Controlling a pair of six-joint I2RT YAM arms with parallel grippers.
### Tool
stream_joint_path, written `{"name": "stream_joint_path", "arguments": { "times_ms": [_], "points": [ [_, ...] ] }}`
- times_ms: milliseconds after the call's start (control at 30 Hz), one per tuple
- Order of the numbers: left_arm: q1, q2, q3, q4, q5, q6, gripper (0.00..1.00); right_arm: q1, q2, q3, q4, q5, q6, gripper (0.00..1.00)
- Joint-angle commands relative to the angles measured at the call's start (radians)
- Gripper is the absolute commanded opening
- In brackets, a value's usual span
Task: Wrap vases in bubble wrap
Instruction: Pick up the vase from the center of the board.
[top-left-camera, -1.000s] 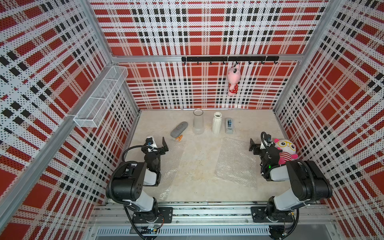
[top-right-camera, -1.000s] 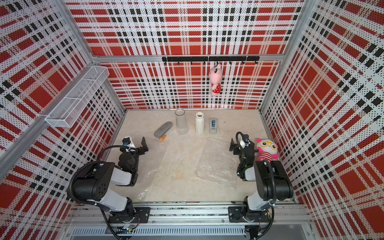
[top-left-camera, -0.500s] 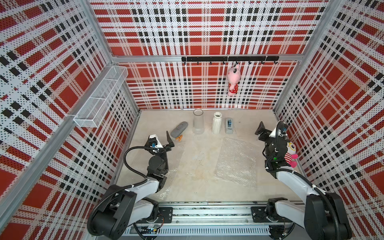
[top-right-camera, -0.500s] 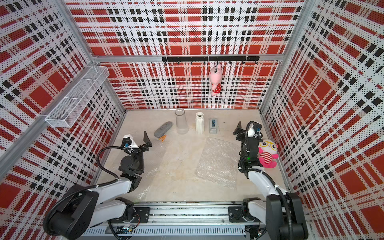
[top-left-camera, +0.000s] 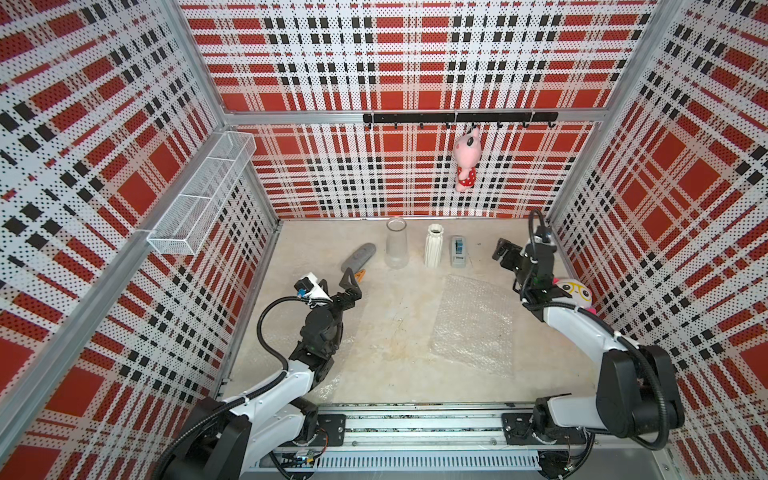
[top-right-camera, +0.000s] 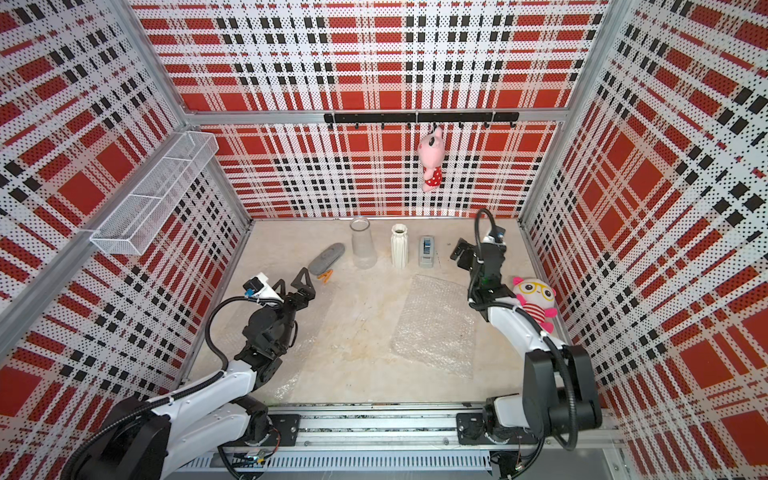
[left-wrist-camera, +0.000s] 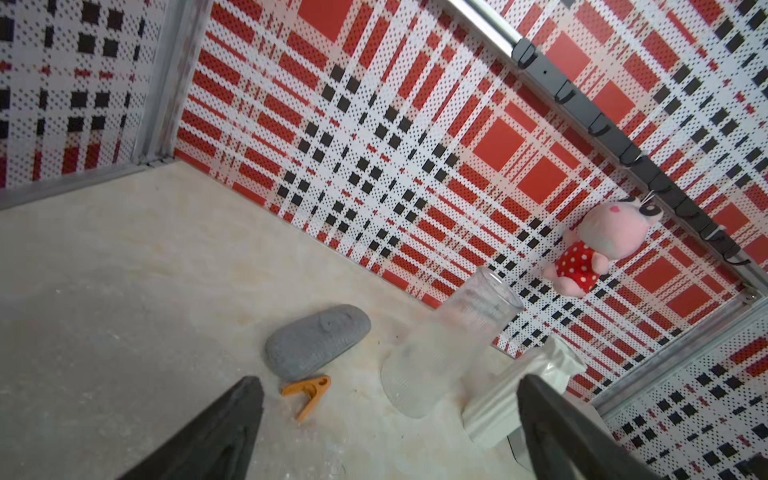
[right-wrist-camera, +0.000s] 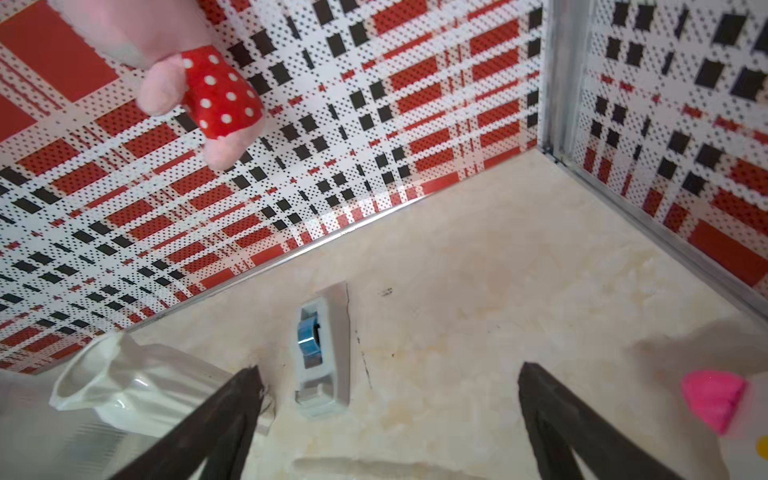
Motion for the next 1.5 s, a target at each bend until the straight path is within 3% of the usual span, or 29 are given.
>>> {"name": "stream_joint_path", "arguments": {
  "times_ms": [0, 67, 167, 333, 533, 733, 1467],
  "points": [
    [0.015, 0.019, 0.021, -0.069, 0.059, -0.104, 0.98, 0.132, 0.094, 0.107, -0.159, 0.353, -0.166, 1.0],
    [0.021, 0.025, 0.011, -0.075, 0.039, -0.143, 0.98, 0.154, 0.134, 0.184, -0.23, 0.41, -0.137, 1.0],
    [0.026, 0.036, -0.035, -0.093, -0.057, -0.288, 0.98, 0.153, 0.151, 0.254, -0.331, 0.3, -0.041, 1.0],
    [0.036, 0.078, -0.052, -0.021, -0.026, -0.289, 0.98, 0.16, 0.115, 0.136, -0.077, -0.057, -0.054, 1.0],
    [0.02, 0.145, -0.024, -0.021, -0.057, -0.278, 0.98, 0.225, 0.209, 0.175, 0.025, -0.235, -0.079, 1.0],
    [0.027, 0.194, -0.01, -0.019, 0.002, -0.314, 0.99, 0.291, 0.33, 0.237, 0.142, -0.231, -0.109, 0.99],
    [0.047, 0.256, 0.008, 0.002, 0.058, -0.307, 0.98, 0.295, 0.585, 0.41, 0.192, -0.122, -0.159, 0.83]
  ]
}}
